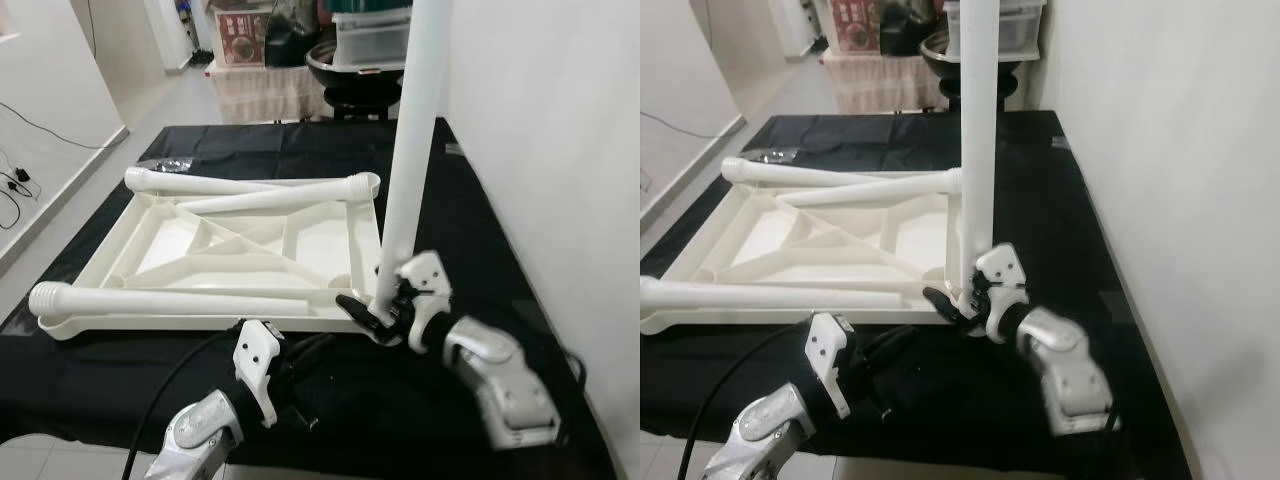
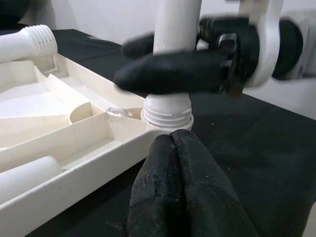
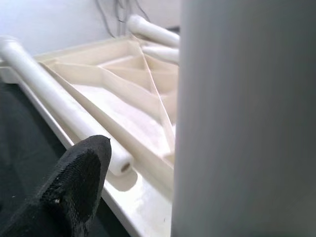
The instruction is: Building children table
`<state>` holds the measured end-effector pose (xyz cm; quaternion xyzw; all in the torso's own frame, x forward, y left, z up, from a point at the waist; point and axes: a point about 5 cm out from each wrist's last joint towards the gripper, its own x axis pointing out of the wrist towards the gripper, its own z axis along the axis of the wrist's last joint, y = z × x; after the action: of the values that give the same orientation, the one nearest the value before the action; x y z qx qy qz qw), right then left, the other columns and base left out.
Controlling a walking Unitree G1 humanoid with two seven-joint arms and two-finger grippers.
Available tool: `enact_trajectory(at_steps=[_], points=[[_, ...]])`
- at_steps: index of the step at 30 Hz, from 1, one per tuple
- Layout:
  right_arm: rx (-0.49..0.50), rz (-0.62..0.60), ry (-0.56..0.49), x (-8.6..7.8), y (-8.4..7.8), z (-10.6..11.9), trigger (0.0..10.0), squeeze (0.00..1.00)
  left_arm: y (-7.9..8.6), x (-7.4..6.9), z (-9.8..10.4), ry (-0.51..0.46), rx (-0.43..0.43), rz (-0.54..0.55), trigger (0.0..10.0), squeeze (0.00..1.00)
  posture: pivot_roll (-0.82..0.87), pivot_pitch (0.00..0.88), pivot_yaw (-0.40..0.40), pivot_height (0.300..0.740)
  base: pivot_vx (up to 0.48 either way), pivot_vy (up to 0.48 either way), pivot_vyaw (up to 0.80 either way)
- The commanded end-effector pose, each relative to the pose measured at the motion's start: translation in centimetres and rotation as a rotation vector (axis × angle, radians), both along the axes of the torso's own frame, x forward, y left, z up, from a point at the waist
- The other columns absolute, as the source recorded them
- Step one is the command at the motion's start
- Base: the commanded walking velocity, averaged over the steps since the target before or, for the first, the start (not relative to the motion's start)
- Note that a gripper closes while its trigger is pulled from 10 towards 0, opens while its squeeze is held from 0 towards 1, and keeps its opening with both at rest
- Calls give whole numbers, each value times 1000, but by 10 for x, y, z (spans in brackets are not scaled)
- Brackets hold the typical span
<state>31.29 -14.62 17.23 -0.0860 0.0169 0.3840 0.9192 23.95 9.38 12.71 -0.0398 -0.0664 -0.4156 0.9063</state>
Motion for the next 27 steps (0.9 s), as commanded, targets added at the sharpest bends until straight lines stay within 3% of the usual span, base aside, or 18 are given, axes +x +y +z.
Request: enact_trajectory(at_steps=[1, 5, 9, 10, 14, 15, 21, 27], points=[[-18, 105, 31, 0, 7, -7, 10000, 0, -1, -1, -1, 9, 7, -5, 10000, 0, 40, 98, 42, 740, 0, 0, 0], [-69, 236, 50, 17, -5, 6, 10000, 0, -2, -1, -1, 7, 3, -3, 10000, 0, 49, 105, 41, 740, 0, 0, 0], [-54, 276, 66, 28, -9, 15, 10000, 0, -3, -2, 0, 6, 2, -1, 10000, 0, 51, 106, 41, 740, 0, 0, 0], [-38, 294, 83, 30, -10, 16, 8706, 0, -3, -2, 0, 7, 2, -1, 10000, 0, 52, 107, 41, 740, 0, 0, 0], [-19, 326, 105, 31, -11, 16, 8706, 0, -3, -2, 0, 7, 2, -1, 10000, 0, 53, 108, 40, 740, 0, 0, 0], [-23, 340, 115, 32, -13, 15, 0, 0, -3, -2, 0, 7, 2, -2, 10000, 0, 54, 108, 40, 740, 0, 0, 0], [-9, 363, 157, 32, -20, 6, 0, 0, -3, -3, 0, 9, 0, -3, 10000, 0, 47, 116, 46, 740, 0, 0, 0], [2, 299, 170, 28, -32, -6, 0, 0, -3, -3, 1, 14, -5, -9, 10000, 0, 37, 121, 56, 740, 0, 0, 0]])
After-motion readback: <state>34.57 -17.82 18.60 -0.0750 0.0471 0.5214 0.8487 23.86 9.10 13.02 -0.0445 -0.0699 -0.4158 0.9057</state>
